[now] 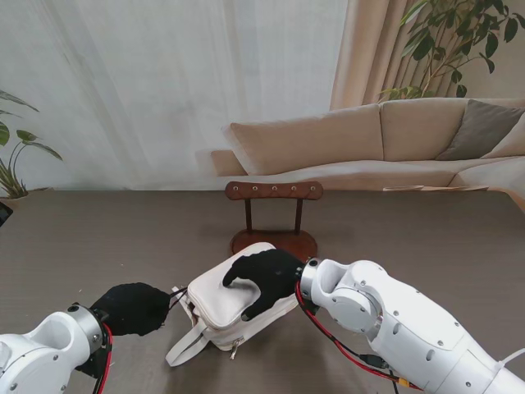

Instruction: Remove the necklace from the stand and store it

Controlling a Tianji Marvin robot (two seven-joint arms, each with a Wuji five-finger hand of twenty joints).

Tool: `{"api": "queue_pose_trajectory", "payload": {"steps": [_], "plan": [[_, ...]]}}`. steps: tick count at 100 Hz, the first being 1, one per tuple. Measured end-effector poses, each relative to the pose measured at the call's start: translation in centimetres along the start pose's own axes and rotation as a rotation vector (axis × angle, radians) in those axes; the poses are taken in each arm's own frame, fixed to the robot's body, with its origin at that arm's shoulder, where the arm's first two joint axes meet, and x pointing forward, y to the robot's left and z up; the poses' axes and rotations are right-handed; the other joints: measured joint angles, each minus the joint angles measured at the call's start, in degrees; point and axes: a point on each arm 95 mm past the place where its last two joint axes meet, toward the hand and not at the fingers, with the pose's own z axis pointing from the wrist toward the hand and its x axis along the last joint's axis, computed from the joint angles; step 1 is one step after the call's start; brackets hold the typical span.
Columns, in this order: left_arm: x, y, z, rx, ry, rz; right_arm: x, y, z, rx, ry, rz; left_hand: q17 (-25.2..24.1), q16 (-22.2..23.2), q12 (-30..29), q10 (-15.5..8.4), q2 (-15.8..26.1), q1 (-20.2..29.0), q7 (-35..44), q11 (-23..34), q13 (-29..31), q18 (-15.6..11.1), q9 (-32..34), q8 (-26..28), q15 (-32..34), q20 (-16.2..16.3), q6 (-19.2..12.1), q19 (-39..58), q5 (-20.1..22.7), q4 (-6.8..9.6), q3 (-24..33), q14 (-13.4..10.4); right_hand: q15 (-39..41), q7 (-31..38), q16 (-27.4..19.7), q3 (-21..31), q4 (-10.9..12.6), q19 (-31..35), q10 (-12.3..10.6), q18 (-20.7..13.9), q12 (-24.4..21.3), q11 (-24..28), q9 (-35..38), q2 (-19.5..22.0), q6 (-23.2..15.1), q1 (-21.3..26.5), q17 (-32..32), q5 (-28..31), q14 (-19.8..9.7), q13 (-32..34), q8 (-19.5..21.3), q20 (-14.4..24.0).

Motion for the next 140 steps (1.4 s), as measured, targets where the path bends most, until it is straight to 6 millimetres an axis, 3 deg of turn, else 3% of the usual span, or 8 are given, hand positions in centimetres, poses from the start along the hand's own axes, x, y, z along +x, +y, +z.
{"api": "queue_pose_trajectory", "payload": {"steps": [16,40,56,71,84,101,140], "plan": [[0.0,0.1,0.2,-0.005,0.001,-0.005,-0.1,-0.8,0.1,-0.031,0.012,-0.054,0.0,0.0,0.0,0.0,0.0,0.0,0.0,0.0,0.0,0.0,0.0,0.0,0.0,0.0,0.0,0.0,0.0,0.0,0.0,0.0,0.0,0.5,-0.4,0.0,0.0,0.7,1.2,0.0,0.0,1.2,-2.0,-3.6,0.2,0.3,0.8,-1.8,0.0,-1.2,-0.2,1.5],[0.0,0.2,0.1,-0.011,-0.01,-0.013,0.1,-1.5,0.5,-0.07,0.018,-0.136,0.0,0.0,0.0,0.0,0.0,0.0,0.0,0.0,0.0,0.0,0.0,0.0,0.0,0.0,0.0,0.0,0.0,0.0,0.0,0.0,3.2,2.7,-0.7,2.2,1.1,4.9,1.6,0.0,0.3,3.6,-1.8,-7.2,0.3,8.5,2.9,-4.0,1.5,-2.3,-0.2,1.5],[0.2,0.3,0.2,-0.014,-0.009,-0.018,0.1,-2.0,0.9,-0.134,-0.001,-0.155,0.0,0.0,0.0,0.0,0.0,0.0,0.0,0.0,0.0,0.0,0.0,0.0,0.0,0.0,0.0,0.0,0.0,0.0,0.0,0.0,5.3,4.2,-0.8,0.7,1.1,7.7,-0.6,0.3,0.5,3.4,4.6,-8.9,-3.5,14.0,7.2,0.1,1.5,2.0,-0.1,1.5],[0.4,0.4,0.2,-0.021,-0.003,-0.018,0.1,-2.1,1.5,-0.178,-0.017,-0.155,0.0,0.0,0.0,0.0,0.0,0.0,0.0,0.0,0.0,0.0,0.0,0.0,0.0,0.0,0.2,0.0,0.0,0.0,0.0,0.0,5.5,4.1,-0.9,-7.6,1.0,10.5,-2.3,0.6,0.1,0.8,12.1,-6.3,-6.5,18.7,10.9,5.5,1.3,7.6,0.4,1.3],[0.5,0.3,0.1,-0.027,-0.001,-0.013,0.0,-1.8,2.0,-0.187,-0.027,-0.152,0.0,0.0,0.0,0.1,0.0,0.0,-0.3,0.0,0.0,-0.1,-0.3,0.0,0.0,0.0,0.5,0.0,-0.5,0.0,0.0,0.0,5.5,9.1,-0.9,-14.7,-0.3,11.9,-3.5,0.6,0.0,-0.6,16.8,-6.2,-8.8,22.7,13.8,8.2,0.4,11.5,-8.0,0.7],[0.8,0.2,-0.2,-0.02,0.0,-0.01,-0.1,-1.3,2.5,-0.18,-0.037,-0.144,0.0,0.0,0.0,0.1,0.0,0.0,-1.1,-0.7,0.0,-0.1,-1.1,0.0,0.0,0.0,0.7,0.0,-1.2,0.0,0.0,0.0,5.5,13.5,-0.6,-22.8,-0.7,12.2,-4.6,-0.2,0.1,-1.3,19.1,-6.2,-10.7,25.7,15.0,9.1,-0.4,13.7,-12.1,-0.7],[2.1,-0.2,-0.8,-0.03,0.028,0.02,-0.4,0.1,3.0,-0.107,-0.046,-0.117,0.0,0.0,0.0,0.8,0.0,0.0,-2.8,-1.4,0.0,-0.1,-1.7,0.0,0.0,0.0,1.8,0.0,-1.6,0.0,0.0,-0.1,5.5,14.0,-0.6,-25.9,-0.8,12.3,-5.9,-1.0,0.2,-1.5,19.9,-6.2,-12.4,26.8,14.1,10.3,-1.5,14.5,-12.9,-2.3]]}}
